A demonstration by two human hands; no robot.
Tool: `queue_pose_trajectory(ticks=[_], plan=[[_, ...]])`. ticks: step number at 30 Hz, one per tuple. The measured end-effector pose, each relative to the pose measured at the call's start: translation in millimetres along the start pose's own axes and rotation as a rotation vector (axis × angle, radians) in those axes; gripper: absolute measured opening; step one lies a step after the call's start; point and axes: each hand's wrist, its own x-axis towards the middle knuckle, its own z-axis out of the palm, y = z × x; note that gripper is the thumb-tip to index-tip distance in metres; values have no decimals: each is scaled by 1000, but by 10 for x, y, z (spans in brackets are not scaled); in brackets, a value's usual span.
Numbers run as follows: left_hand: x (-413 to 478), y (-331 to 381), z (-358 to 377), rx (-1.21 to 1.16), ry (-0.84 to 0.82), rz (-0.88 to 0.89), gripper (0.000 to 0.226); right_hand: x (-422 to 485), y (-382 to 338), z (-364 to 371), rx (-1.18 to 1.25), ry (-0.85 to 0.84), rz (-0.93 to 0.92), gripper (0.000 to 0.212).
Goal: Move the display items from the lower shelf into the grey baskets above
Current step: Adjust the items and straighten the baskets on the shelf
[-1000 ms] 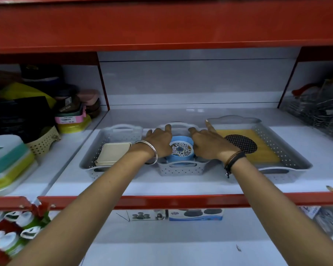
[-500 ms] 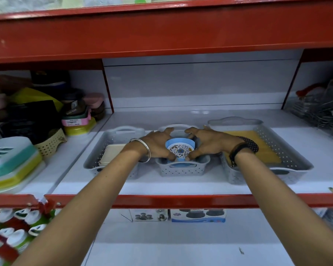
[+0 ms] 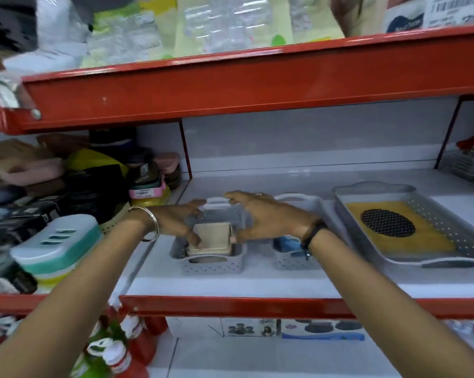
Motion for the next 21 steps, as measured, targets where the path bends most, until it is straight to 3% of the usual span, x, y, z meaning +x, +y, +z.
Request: queue_pose_trajectory(ticks=[6,12,17,19,21], plan=[[143,-279,143,237,100,94,102,533,-70,395,-246,-281,201,108],[292,-387,205,196,156,186,110,539,-59,388,-242,-250,264,89],[268,-413,194,39,122,234,104,473,-124,305,-247,-249,283,98],[242,-430,155,-104,151,257,96,416,-176,259,-255,-226,286,95],[242,-441,103,-94,262,249,76,360,-231,248,-274,-192,291,87]])
